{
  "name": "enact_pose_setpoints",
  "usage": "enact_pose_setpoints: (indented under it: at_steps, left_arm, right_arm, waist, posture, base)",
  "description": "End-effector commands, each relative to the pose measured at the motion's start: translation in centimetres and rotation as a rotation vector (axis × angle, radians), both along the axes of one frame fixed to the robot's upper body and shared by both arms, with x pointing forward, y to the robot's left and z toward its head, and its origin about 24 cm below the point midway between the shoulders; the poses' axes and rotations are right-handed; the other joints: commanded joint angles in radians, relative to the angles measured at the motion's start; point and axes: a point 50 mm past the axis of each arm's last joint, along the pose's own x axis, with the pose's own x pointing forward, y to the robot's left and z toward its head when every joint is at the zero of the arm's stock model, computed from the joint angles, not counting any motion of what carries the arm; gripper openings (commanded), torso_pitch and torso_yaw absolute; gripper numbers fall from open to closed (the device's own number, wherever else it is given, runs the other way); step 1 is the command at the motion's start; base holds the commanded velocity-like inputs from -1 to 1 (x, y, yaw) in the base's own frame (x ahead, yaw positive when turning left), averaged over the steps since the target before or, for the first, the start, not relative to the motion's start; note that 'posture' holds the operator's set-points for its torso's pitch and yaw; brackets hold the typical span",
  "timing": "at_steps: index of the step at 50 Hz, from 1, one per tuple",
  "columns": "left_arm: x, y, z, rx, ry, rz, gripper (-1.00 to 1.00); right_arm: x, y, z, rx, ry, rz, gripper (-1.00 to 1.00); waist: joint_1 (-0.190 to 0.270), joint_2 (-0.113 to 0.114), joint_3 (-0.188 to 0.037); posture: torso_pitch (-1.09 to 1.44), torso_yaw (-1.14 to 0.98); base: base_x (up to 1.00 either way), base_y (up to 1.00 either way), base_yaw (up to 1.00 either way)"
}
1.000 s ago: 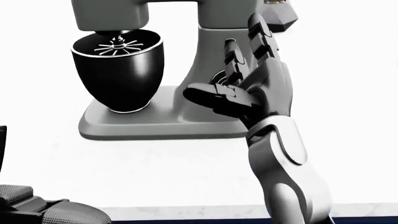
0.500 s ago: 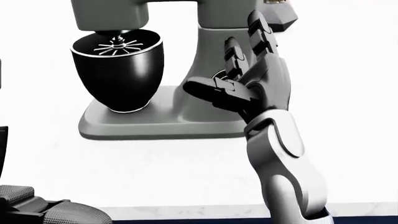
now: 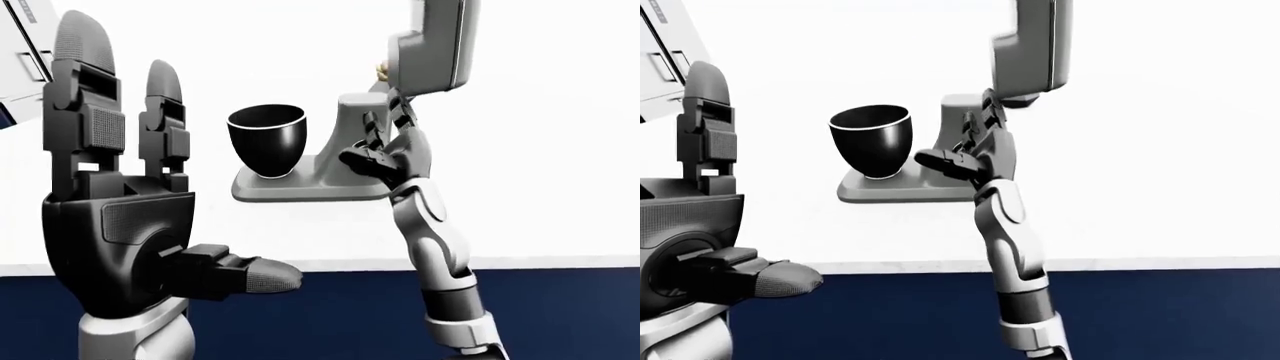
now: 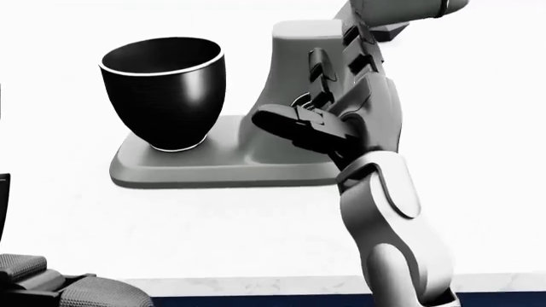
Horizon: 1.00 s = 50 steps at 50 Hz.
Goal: Open the stand mixer head.
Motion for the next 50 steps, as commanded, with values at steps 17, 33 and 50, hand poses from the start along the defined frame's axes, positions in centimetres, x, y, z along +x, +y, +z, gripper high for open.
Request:
enact_pose_setpoints:
  at_steps: [17, 33, 50]
  left_arm:
    - [-0.4, -0.1, 0.5, 0.0, -0.044, -0.003, 1.0]
    - [-0.4, 0.0, 0.7, 0.002, -0.053, 0.001, 1.0]
    - [-0.4, 0.0, 0.8, 0.006, -0.057, 0.005, 1.0]
  right_arm:
    - [-5.0, -2.6, 6.5, 0.061, -0.168, -0.003, 1.0]
    - [-9.5, -6.5, 8.5, 0.086, -0.227, -0.075, 1.0]
    - [-9.7, -7.7, 8.5, 0.098, -0.216, -0.102, 1.0]
  waist:
    - [0.003, -0.007, -0.008]
    - [0.0, -0.017, -0.004]
    - [-0.006, -0.021, -0.003]
  posture:
    - [-0.33, 0.0]
    - [-0.33, 0.0]
    - [-0.33, 0.0]
  base:
    - [0.0, 0.0, 0.0]
    - [0.0, 0.0, 0.0]
    - [0.0, 0.0, 0.0]
